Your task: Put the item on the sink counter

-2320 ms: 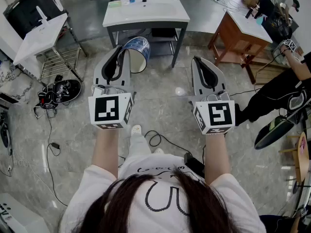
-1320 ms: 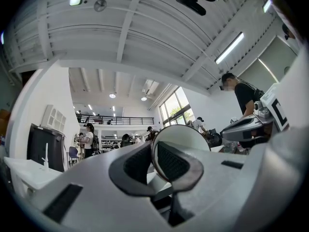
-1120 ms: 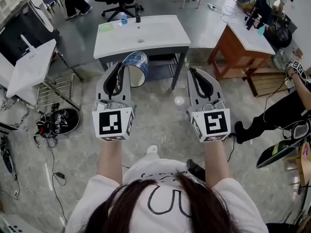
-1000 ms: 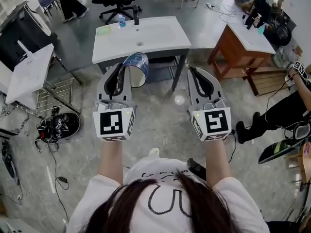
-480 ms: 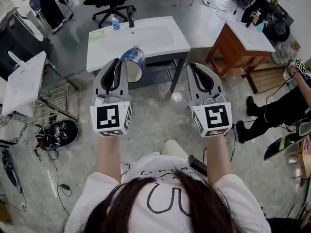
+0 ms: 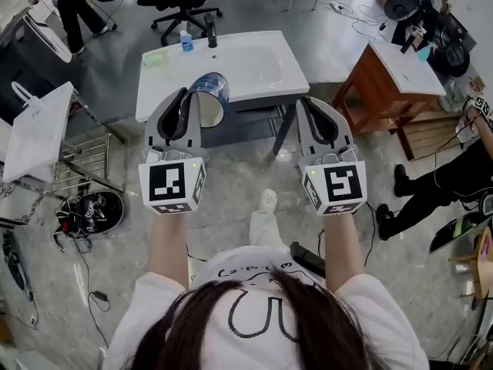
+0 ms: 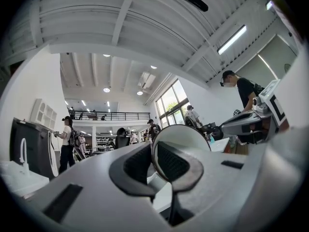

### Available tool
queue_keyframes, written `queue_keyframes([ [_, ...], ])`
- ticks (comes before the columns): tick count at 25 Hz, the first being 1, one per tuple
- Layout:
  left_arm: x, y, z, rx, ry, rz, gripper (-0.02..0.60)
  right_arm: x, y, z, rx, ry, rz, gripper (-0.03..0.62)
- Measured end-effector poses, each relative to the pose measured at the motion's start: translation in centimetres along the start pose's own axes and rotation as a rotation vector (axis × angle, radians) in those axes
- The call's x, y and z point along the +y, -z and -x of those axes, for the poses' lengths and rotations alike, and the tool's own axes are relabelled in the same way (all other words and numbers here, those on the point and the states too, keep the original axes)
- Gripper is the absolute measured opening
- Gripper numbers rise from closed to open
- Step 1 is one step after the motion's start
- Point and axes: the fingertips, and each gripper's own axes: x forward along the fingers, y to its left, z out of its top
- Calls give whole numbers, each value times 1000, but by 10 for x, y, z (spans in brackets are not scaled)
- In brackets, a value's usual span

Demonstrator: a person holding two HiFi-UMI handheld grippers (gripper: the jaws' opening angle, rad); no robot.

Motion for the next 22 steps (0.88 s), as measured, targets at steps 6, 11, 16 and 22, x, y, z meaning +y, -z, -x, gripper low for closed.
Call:
queue_keyframes([
  [6,-2,10,-44,5,-17,-2,51,-38,14,-33,-17,6,-24,31],
  [11,1,17,-91,9,-35,-2,52,-68,27,-70,-26,-6,-35,29],
  [16,-2,26,-143,12,-59,4,52,-106,47,-107,-19,-29,-40,29],
  [22,3,37,-208,30,-88,-4,52,-145,58,-163,-31,-68,-48,31],
])
